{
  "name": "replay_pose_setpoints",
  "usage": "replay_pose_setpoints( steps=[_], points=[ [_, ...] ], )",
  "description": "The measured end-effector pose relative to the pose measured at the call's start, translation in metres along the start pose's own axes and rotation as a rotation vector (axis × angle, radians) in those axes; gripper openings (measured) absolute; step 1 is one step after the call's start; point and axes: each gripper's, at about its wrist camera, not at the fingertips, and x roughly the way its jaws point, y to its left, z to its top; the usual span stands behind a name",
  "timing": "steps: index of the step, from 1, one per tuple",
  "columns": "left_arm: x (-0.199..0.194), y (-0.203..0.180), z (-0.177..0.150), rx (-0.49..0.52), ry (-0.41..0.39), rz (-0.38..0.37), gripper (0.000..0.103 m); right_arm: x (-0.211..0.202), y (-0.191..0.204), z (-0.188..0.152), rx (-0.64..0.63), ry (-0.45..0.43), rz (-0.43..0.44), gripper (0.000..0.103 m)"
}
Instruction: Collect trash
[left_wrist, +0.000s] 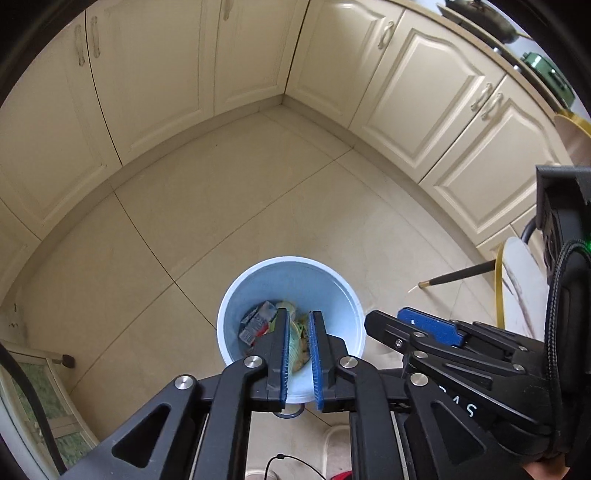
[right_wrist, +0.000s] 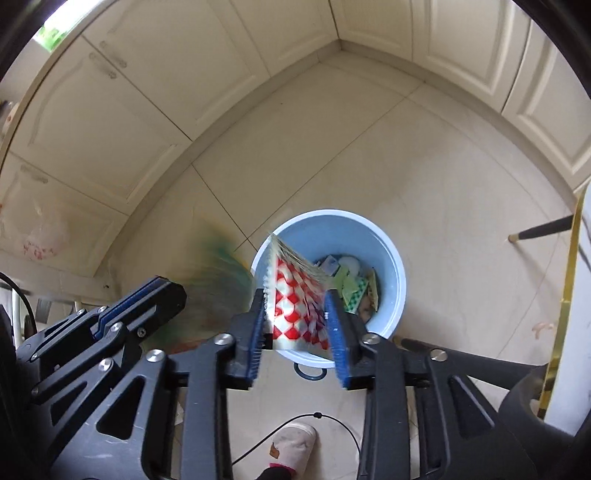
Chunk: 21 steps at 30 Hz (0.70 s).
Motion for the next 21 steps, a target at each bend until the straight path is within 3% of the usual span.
replay_pose_setpoints(
  steps=[5, 9, 11, 13, 17, 19, 21],
  points=[
    [0.008, 0.006, 0.011, -0.022, -0.007, 0.028, 0.031, -0.001, -0.014, -0.006, 0.012, -0.006, 0.016, 0.038],
    [-0.01, 0.02, 0.009, -0.065, -0.029, 0.053, 0.048, -0.008, -0.012, -0.008, 0.011, -0.018, 0.022, 0.048],
    [-0.029, 0.024, 0.004, -0.077, -0.049, 0.084, 0.059, -0.01, -0.007, -0.008, -0.002, -0.017, 0.032, 0.049],
    [-0.051, 0.028, -0.002, -0.096, -0.081, 0.115, 0.06, -0.015, 0.003, -0.012, -0.029, -0.023, 0.024, 0.051],
    [-0.096, 0.029, -0.015, -0.125, -0.162, 0.16, 0.069, -0.042, 0.037, -0.019, -0.127, -0.066, -0.034, 0.071],
    [-0.126, 0.028, -0.025, -0.135, -0.233, 0.203, 0.072, -0.066, 0.055, -0.026, -0.181, -0.119, -0.05, 0.074],
    [-0.157, 0.022, -0.035, -0.14, -0.307, 0.234, 0.075, -0.092, 0.071, -0.033, -0.218, -0.174, -0.064, 0.085]
  ],
)
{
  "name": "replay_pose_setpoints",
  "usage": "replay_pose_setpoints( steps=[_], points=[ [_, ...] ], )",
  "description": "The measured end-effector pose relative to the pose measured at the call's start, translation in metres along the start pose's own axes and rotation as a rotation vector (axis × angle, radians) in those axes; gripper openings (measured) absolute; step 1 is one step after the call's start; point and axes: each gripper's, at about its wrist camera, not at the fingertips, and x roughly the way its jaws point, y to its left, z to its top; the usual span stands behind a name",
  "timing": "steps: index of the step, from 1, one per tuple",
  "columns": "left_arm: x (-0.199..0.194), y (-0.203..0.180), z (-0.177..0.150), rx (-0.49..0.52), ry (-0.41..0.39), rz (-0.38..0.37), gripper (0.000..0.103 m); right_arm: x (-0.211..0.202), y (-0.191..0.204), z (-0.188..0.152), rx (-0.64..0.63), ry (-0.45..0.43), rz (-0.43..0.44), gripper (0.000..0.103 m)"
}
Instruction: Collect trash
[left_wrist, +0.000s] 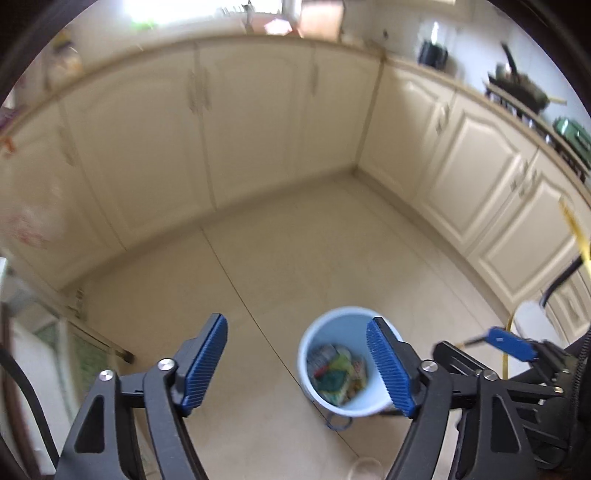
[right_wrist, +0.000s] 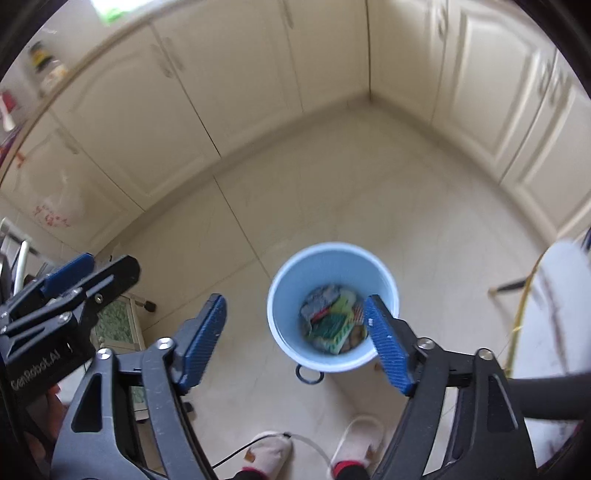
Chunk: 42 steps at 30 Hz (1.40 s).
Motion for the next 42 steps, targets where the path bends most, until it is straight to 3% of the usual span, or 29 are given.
replay_pose_setpoints(
  steps=[3, 6, 8, 14, 19, 25, 31, 35, 42],
  points=[
    [-0.053, -0.004, -0.002, -0.001, -0.112, -0.002, 0.077, -0.048, 0.02, 0.002, -0.041, -0.103, -0.041, 0.097],
    [-0.104, -0.017, -0.006, 0.009, -0.218, -0.002, 0.086, -0.104, 0.036, -0.002, -0.059, -0.217, -0.068, 0.103],
    [-0.142, -0.028, -0.014, 0.023, -0.296, -0.012, 0.094, -0.144, 0.044, -0.006, -0.058, -0.294, -0.094, 0.103],
    [-0.238, -0.063, -0.055, 0.073, -0.476, -0.06, 0.102, -0.253, 0.049, -0.031, -0.087, -0.492, -0.142, 0.103],
    [-0.311, -0.093, -0.1, 0.107, -0.603, -0.104, 0.103, -0.348, 0.05, -0.068, -0.09, -0.631, -0.174, 0.103],
    [-0.382, -0.117, -0.165, 0.161, -0.684, -0.151, 0.102, -0.442, 0.047, -0.11, -0.066, -0.736, -0.22, 0.103],
    [-0.448, -0.105, -0.24, 0.176, -0.772, -0.177, 0.102, -0.519, 0.041, -0.16, -0.014, -0.84, -0.255, 0.103],
    [-0.473, -0.082, -0.292, 0.181, -0.836, -0.168, 0.102, -0.557, 0.045, -0.193, -0.015, -0.899, -0.278, 0.103],
    [-0.487, -0.057, -0.376, 0.178, -0.852, -0.185, 0.102, -0.591, 0.057, -0.237, -0.01, -0.944, -0.298, 0.103]
  ],
)
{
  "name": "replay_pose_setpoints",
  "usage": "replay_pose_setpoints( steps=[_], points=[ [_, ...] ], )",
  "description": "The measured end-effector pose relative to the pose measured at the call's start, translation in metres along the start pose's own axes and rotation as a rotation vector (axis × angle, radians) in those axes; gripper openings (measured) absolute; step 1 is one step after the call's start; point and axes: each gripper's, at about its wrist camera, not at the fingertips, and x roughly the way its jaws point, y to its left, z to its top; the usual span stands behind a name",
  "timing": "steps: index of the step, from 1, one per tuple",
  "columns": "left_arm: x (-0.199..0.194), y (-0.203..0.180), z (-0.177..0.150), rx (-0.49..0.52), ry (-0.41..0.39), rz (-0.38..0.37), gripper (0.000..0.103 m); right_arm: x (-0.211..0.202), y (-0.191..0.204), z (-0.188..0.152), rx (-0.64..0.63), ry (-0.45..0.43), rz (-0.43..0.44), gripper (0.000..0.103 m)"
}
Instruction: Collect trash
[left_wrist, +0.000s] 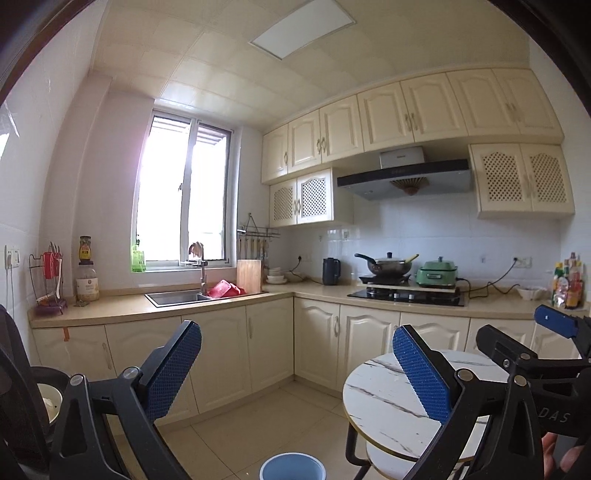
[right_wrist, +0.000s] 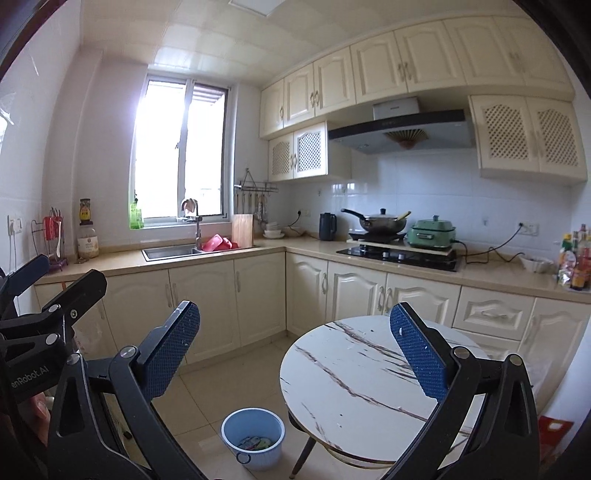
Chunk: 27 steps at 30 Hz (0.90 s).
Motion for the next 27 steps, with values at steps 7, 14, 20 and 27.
replay_pose_setpoints(
  steps=[7, 14, 20, 27],
  points=[
    [-0.045, 0.007, -0.012, -0.003, -0.005, 0.003, 0.102, -0.025, 0.002, -0.006, 0.018, -0.032, 0.007, 0.103],
    [-0.035, 0.009, -0.005, -0.015, -0.001, 0.016, 0.102, -0.021, 0.007, -0.008, -0.001, -0.021, 0.013, 0.103],
    [-0.017, 0.006, 0.01, -0.007, -0.004, 0.022, 0.102, -0.024, 0.004, -0.011, 0.003, -0.022, 0.012, 0.103],
    [0.003, 0.006, 0.025, -0.002, 0.008, 0.011, 0.102, -0.026, 0.002, -0.013, 0.004, -0.02, 0.008, 0.103]
  ],
)
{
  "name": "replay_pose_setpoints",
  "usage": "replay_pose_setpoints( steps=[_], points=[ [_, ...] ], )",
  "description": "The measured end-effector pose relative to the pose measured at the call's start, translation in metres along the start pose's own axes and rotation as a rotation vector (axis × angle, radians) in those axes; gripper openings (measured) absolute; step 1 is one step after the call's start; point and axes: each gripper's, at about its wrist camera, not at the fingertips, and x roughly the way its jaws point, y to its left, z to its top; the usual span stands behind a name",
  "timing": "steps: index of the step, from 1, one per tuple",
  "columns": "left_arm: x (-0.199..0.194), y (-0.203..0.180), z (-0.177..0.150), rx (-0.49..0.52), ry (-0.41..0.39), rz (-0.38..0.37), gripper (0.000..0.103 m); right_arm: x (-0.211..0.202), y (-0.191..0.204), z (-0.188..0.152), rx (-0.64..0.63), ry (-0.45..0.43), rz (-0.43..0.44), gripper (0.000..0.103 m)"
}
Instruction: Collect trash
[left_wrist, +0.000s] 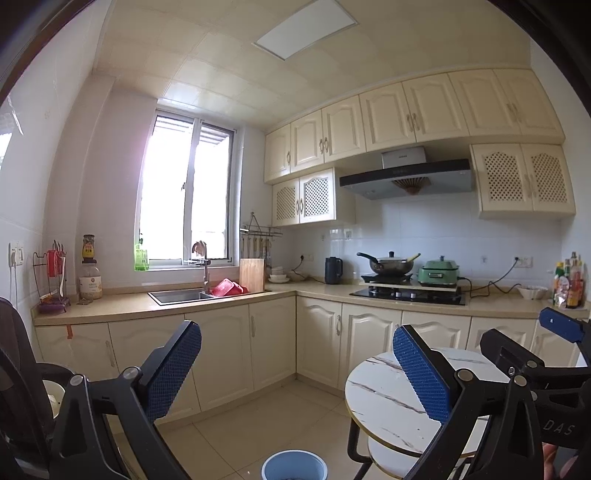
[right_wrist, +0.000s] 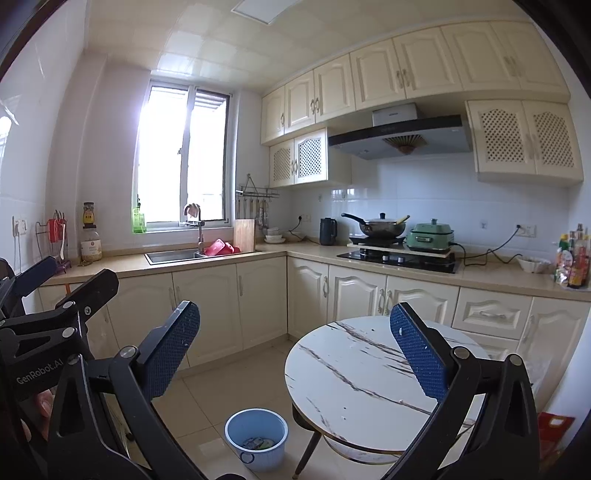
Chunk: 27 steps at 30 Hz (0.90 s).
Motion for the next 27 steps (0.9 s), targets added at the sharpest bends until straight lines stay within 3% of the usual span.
replay_pose_setpoints(
  steps=[27],
  points=[
    [0.021, 0.03, 0.022, 0.03, -0.003, -0.013, 0.102, 0.0, -0.009, -0.005, 0.014, 0.006, -0.01, 0.103]
  ],
)
